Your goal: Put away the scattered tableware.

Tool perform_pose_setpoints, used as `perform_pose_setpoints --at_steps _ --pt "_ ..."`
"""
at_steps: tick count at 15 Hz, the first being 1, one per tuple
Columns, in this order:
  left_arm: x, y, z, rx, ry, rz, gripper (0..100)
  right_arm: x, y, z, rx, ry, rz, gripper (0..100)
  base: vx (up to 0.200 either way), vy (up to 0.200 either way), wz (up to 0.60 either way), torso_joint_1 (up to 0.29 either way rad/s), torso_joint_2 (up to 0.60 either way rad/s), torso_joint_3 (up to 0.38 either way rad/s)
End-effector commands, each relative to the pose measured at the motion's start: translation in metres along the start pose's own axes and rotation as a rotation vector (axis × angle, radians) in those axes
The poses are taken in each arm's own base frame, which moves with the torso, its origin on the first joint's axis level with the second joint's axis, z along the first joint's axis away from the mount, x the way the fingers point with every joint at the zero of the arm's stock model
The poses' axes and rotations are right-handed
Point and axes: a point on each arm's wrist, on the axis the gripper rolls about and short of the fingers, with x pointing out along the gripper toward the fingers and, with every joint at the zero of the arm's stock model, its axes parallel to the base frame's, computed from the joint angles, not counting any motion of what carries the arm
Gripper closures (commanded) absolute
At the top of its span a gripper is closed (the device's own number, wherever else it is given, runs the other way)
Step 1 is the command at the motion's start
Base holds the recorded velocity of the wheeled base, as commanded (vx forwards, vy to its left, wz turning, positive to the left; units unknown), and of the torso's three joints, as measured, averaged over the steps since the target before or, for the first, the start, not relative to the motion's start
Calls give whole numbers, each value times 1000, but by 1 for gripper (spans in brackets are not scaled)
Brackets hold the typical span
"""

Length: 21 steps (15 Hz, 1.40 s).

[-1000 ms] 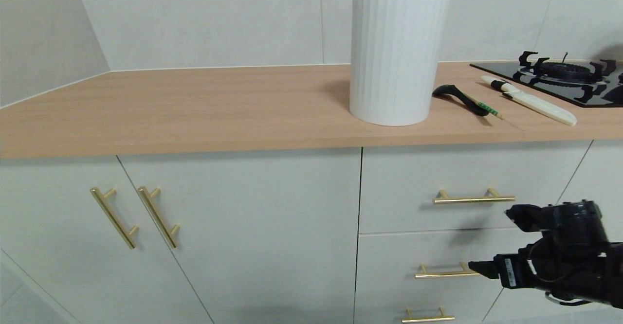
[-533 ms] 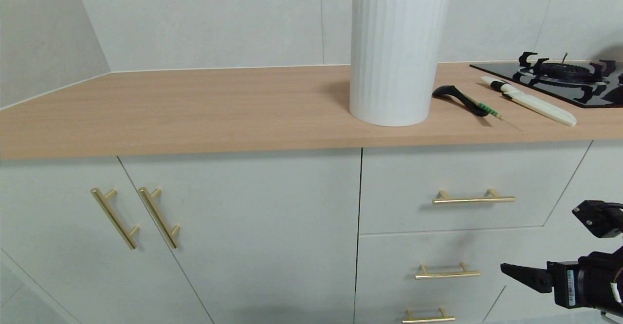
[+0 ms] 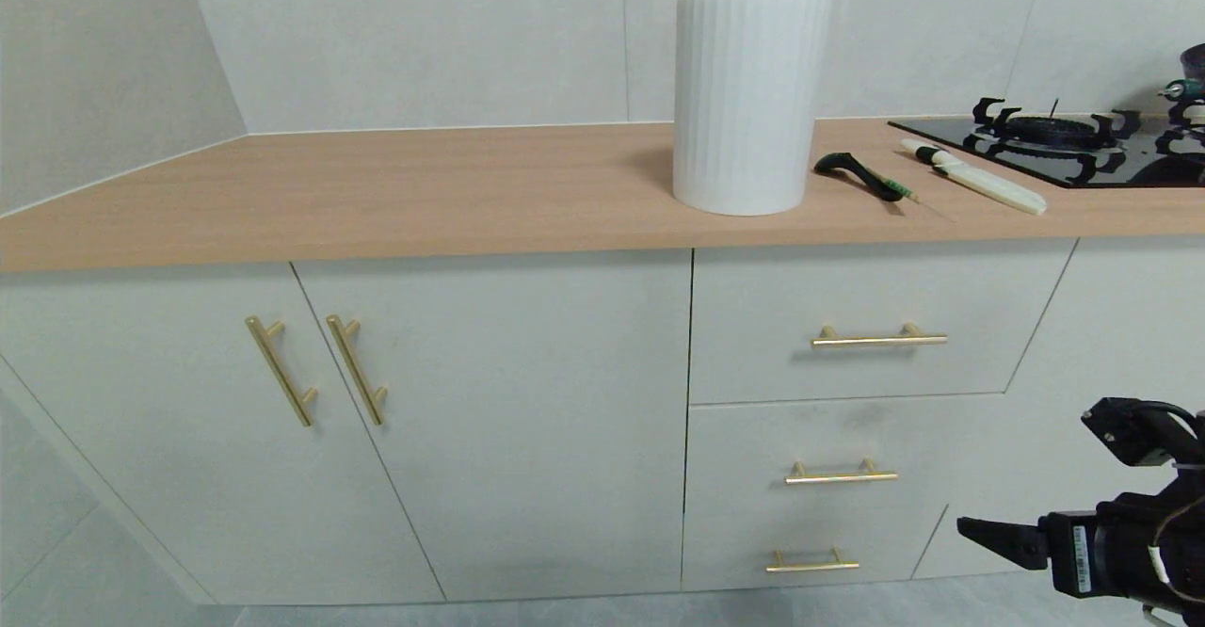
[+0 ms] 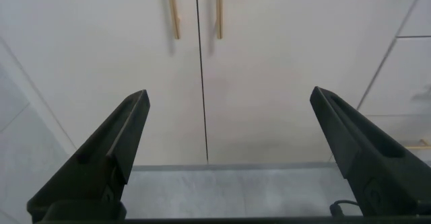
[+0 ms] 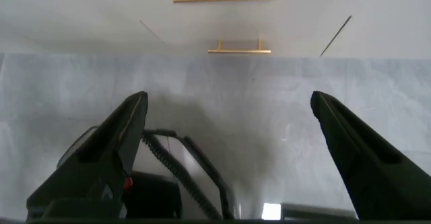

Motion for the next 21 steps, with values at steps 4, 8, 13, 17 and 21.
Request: perform_pose_setpoints --at_steps 4,8,13,17,21 --pt "0 0 0 0 0 0 0 108 -10 -12 -16 16 -110 0 0 0 0 0 0 0" --pt "0 0 0 0 0 0 0 154 -16 -24 -105 -50 -147 0 0 0 0 0 0 0" --pt "0 0 0 0 0 0 0 173 -11 -18 -129 -71 -134 0 0 0 0 0 0 0" --pt "0 0 0 0 0 0 0 197 -9 -9 -161 -109 -165 0 0 0 0 0 0 0" --pt "0 0 0 0 0 0 0 217 -10 -7 -186 -125 -194 0 0 0 0 0 0 0"
